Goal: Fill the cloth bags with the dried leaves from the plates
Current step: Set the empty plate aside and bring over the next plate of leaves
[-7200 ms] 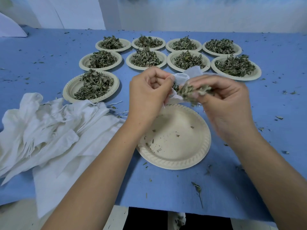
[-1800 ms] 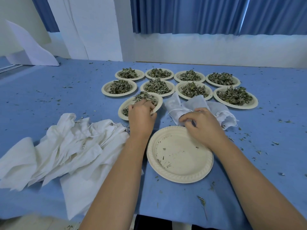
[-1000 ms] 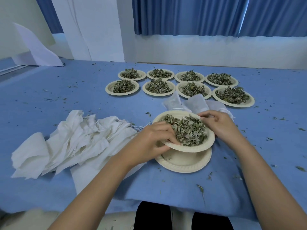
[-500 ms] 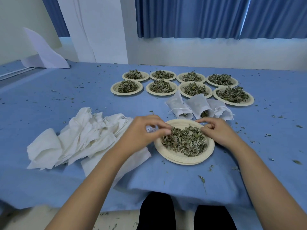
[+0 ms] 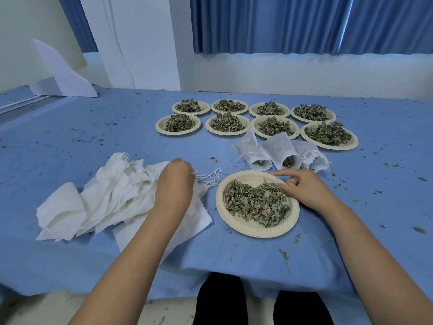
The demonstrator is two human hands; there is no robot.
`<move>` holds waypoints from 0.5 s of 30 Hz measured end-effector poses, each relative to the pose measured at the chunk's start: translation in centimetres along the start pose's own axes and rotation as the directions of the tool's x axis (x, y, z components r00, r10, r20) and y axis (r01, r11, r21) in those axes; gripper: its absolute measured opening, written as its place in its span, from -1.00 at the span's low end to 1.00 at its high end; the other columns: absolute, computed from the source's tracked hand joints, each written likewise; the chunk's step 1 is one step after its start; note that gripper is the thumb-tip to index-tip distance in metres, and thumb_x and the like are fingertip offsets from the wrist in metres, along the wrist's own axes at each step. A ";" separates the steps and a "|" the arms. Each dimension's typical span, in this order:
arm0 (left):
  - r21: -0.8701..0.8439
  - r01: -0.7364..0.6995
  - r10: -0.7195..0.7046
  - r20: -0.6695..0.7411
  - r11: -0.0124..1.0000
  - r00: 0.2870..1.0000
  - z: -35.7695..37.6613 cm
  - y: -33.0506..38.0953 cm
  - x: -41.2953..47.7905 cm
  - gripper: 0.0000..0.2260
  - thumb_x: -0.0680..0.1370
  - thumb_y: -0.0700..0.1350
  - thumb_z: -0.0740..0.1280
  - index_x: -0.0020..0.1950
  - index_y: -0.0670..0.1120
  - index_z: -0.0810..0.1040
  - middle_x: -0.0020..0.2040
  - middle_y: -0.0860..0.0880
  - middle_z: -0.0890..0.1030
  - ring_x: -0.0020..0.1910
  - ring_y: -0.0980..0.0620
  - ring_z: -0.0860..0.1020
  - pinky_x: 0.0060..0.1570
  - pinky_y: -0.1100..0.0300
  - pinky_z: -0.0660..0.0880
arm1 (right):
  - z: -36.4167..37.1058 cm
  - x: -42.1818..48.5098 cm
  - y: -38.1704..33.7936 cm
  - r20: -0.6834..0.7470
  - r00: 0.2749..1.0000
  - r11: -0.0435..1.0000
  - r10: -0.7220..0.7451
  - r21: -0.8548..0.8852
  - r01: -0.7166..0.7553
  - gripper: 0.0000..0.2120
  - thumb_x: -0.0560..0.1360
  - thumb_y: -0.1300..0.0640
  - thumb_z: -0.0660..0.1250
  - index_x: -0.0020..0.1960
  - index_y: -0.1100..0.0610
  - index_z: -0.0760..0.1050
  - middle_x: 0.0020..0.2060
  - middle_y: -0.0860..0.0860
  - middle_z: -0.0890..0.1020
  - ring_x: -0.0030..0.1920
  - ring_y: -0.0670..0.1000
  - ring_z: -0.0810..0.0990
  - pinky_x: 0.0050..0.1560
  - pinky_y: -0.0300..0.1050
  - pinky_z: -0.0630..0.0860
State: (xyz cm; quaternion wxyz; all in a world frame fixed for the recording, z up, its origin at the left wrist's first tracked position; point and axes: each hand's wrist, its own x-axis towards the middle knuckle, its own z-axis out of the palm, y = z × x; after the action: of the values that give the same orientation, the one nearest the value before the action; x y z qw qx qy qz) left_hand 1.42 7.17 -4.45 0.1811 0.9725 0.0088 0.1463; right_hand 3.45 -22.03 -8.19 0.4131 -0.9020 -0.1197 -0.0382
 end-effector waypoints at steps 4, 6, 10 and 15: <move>-0.058 -0.192 0.165 -0.310 0.980 0.936 -1.2 2.1 -0.2 -0.85 0.60 -0.22 0.30 0.00 -0.25 0.64 -0.10 -0.17 0.55 -0.10 -0.16 0.52 -0.21 0.00 0.42 | 0.4 0.1 -0.2 -0.092 0.996 0.999 -0.019 -0.050 0.014 -0.87 0.52 0.08 0.35 0.05 -0.05 0.62 -0.60 -0.11 0.31 -0.53 -0.08 0.26 -0.32 -0.17 0.37; -0.018 -0.407 0.343 -0.503 0.913 0.793 -1.9 3.6 0.0 -0.94 0.53 -0.30 0.37 -0.06 -0.27 0.64 -0.18 -0.17 0.56 -0.17 -0.16 0.50 -0.27 0.05 0.38 | 0.1 0.3 -0.7 -0.246 0.968 0.999 -0.052 -0.009 0.051 -0.86 0.51 0.10 0.37 0.06 -0.02 0.62 -0.53 -0.14 0.41 -0.49 -0.17 0.32 -0.35 -0.29 0.35; 0.064 -0.730 0.612 -0.599 0.680 0.517 -0.7 6.6 2.2 -0.95 0.52 -0.33 0.38 -0.10 -0.26 0.64 -0.22 -0.15 0.57 -0.21 -0.12 0.49 -0.20 0.08 0.37 | 0.1 1.1 -3.6 -0.238 0.931 0.889 -0.275 0.304 0.341 -0.38 0.41 0.20 0.48 0.33 -0.25 0.35 0.09 -0.13 0.54 -0.09 -0.06 0.54 -0.13 -0.27 0.53; -0.050 -0.789 0.703 -0.422 0.613 0.573 2.7 8.3 5.0 -0.82 0.48 -0.32 0.42 0.04 -0.14 0.67 -0.22 -0.10 0.54 -0.22 -0.09 0.48 -0.26 0.07 0.36 | 1.8 3.2 -4.6 -0.359 0.914 0.863 -0.189 0.383 0.328 -0.78 0.46 0.30 0.41 0.02 0.04 0.59 -0.19 -0.07 0.61 -0.30 -0.12 0.56 -0.25 -0.28 0.50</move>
State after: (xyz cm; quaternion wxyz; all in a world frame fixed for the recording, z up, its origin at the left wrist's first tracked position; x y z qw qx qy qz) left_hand 6.68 -1.16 -2.50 0.2094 0.8105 -0.3888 0.3848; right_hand 5.36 -17.19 -5.46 0.6084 -0.7447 -0.1803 -0.2069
